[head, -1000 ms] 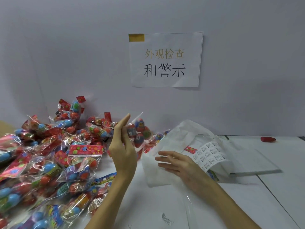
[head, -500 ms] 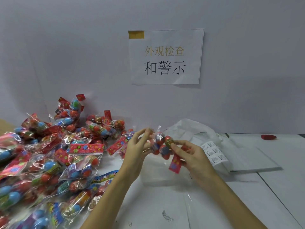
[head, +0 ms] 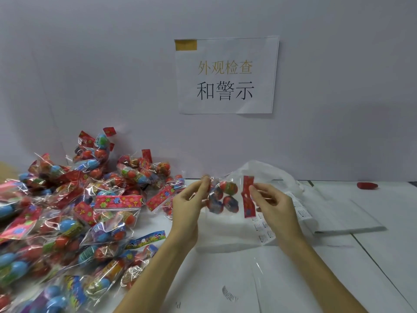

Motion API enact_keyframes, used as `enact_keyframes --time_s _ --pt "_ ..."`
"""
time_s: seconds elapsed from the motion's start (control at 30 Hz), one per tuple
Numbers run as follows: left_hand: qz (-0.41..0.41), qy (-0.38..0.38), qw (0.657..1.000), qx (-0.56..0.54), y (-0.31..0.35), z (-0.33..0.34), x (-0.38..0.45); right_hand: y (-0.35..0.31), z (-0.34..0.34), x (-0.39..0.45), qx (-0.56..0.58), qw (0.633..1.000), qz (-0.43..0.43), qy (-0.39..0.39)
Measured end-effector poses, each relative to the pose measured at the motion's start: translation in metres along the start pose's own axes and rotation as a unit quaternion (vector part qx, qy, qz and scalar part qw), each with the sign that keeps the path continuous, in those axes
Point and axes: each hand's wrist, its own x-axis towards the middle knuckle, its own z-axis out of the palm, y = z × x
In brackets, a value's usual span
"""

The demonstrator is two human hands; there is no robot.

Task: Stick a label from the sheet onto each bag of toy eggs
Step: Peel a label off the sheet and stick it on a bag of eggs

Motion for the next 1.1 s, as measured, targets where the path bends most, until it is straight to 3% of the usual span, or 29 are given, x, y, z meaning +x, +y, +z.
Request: enact_keyframes --time_s 0.03,0.1,0.17,0.27,0.4,0.47,0.57,0.73,0.87,1.1 --pt "0.014 -0.002 1.000 -0.010 0.001 -0.001 0.000 0.001 -0.003 0.001 -0.020 1.000 -0.010 0.004" --pt "0.030 -0.028 0.999 -0.027 0.002 -0.001 0.000 -0.002 -0.005 0.002 0.088 0.990 0.097 -0.058" --pt "0.045 -0.073 0.996 -0.032 0.000 0.001 0.001 -0.009 -0.004 -0.001 0.219 0.936 0.234 -0.147" --pt "0.049 -0.133 0.988 -0.057 -0.001 0.004 0.002 -0.009 -0.005 -0.001 0.333 0.888 0.262 -0.180" --pt "-0.011 -0.127 0.984 -0.125 0.005 0.011 -0.004 -0.005 -0.003 0.000 0.286 0.922 0.189 -0.178" --pt "-0.021 -0.088 0.994 -0.063 0.005 0.013 -0.005 -0.004 -0.001 -0.001 0.248 0.945 0.168 -0.135" --pt "-0.053 -0.054 0.996 -0.040 0.002 0.011 -0.004 -0.004 0.002 -0.003 0.177 0.969 0.104 -0.138" --pt "-0.074 -0.065 0.995 -0.021 0.000 0.005 -0.001 -0.006 0.006 -0.003 0.207 0.957 0.123 -0.162" --pt "-0.088 -0.100 0.989 -0.063 0.000 0.006 -0.001 -0.003 0.005 -0.002 0.130 0.977 0.131 -0.110" --pt "-0.121 -0.019 0.981 -0.148 -0.005 0.012 -0.001 0.001 0.007 -0.003 0.084 0.993 0.059 -0.056"
